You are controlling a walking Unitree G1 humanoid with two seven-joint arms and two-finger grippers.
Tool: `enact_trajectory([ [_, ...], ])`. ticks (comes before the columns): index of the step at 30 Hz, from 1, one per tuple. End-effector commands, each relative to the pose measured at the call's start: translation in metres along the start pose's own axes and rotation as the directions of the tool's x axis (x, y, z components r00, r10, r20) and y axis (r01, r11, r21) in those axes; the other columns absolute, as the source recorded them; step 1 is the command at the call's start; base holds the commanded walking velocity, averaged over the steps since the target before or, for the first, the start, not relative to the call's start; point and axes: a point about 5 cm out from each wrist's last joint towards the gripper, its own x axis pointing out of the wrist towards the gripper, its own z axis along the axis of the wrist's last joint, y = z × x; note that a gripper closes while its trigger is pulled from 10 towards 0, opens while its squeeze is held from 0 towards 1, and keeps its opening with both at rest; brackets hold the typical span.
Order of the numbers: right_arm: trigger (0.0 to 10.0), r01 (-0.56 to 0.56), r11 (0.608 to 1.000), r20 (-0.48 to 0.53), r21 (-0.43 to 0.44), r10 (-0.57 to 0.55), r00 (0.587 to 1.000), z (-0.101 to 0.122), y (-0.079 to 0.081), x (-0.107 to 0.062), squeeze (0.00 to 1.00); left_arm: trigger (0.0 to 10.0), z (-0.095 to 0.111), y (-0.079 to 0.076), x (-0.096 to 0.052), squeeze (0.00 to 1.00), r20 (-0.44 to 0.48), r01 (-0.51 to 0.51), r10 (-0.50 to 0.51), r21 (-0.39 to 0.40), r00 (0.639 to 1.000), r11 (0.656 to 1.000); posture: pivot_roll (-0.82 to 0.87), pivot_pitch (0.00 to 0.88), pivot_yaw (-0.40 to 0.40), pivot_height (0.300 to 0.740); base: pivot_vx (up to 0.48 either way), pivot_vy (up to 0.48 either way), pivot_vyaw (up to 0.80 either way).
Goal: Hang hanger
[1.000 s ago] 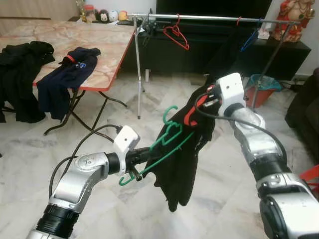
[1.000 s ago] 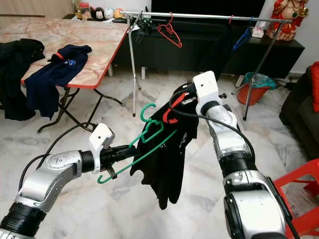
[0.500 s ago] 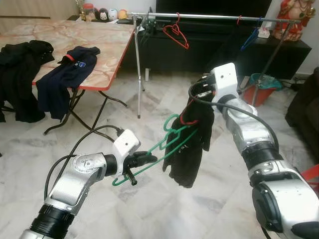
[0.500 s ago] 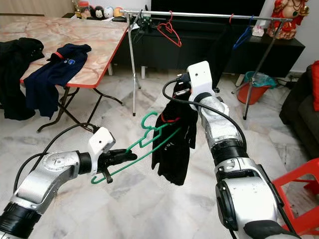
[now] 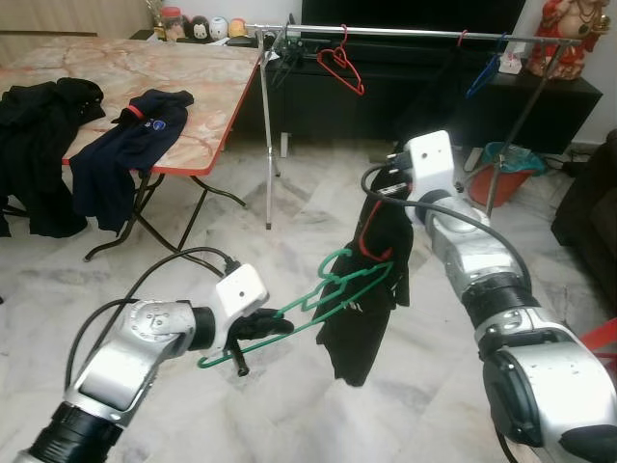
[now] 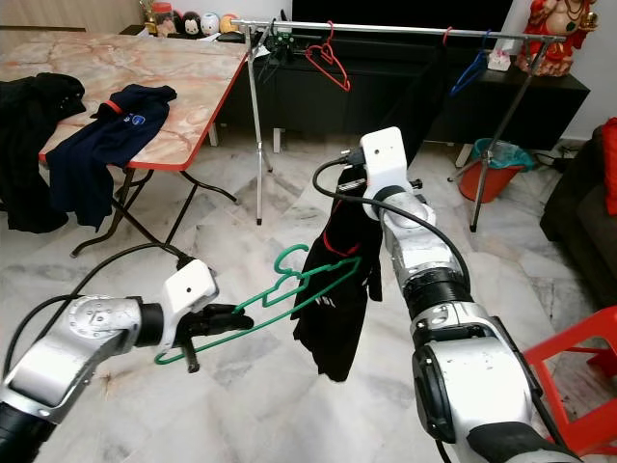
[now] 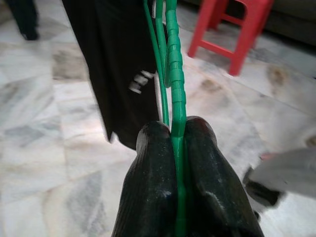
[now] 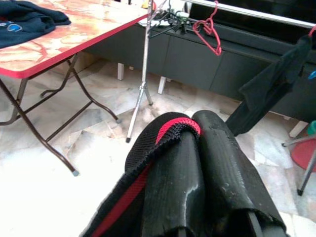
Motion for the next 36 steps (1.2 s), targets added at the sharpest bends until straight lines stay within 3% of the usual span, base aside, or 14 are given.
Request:
enact_trajectory([
  [1,10.0,0.008,1.000,0.040,-0.002,-0.007,0.999,0.015,-0.002,0.001,0.00,10.0,0.006,0.004,0.000,0.00,0.016,-0.018,0.017,0.040,1.000,0.999,0.14,0.000,-0.046,0.740,0.000,0.000,0.00],
  [6,10.0,-0.017,1.000,0.038,0.014,0.017,0.999,0.014,0.008,0.002,0.00,10.0,0.009,0.006,0.006,0.00,0.030,-0.087,0.087,0.017,0.996,0.996,0.15,0.000,-0.048,0.740,0.000,0.000,0.00],
  [20,10.0,-0.065,0.997,0.054,0.047,0.062,0.997,0.017,0.032,0.000,0.00,10.0,0.006,0.014,0.018,0.00,-0.079,-0.290,0.287,-0.020,0.955,0.957,0.15,0.000,-0.044,0.740,0.000,0.000,0.00],
  [23,10.0,-0.059,0.997,0.055,0.057,0.055,0.997,0.019,0.033,0.000,0.00,10.0,0.005,0.026,0.016,0.00,-0.096,-0.392,0.387,-0.036,0.917,0.919,0.15,0.000,-0.044,0.740,0.000,0.000,0.00],
  [27,10.0,-0.061,0.996,0.055,0.060,0.058,0.997,0.020,0.036,-0.001,0.00,10.0,0.015,0.038,0.015,0.00,-0.040,-0.505,0.504,-0.080,0.863,0.859,0.15,0.000,-0.046,0.740,0.000,0.000,0.00],
  [29,10.0,-0.064,0.996,0.048,0.064,0.061,0.997,0.019,0.039,-0.002,0.00,10.0,0.022,0.045,0.014,0.00,0.001,-0.578,0.582,-0.110,0.813,0.808,0.15,0.000,-0.046,0.740,0.000,0.000,0.00],
  [33,10.0,-0.068,0.996,0.040,0.066,0.065,0.997,0.016,0.042,-0.004,0.00,10.0,0.028,0.047,0.014,0.00,0.024,-0.616,0.623,-0.123,0.782,0.778,0.15,0.000,-0.048,0.740,0.000,0.000,0.00],
  [36,10.0,-0.068,0.995,0.035,0.071,0.066,0.997,0.014,0.043,-0.005,0.00,10.0,0.031,0.045,0.016,0.00,0.039,-0.612,0.621,-0.128,0.783,0.780,0.15,0.000,-0.049,0.740,0.000,0.000,0.00],
])
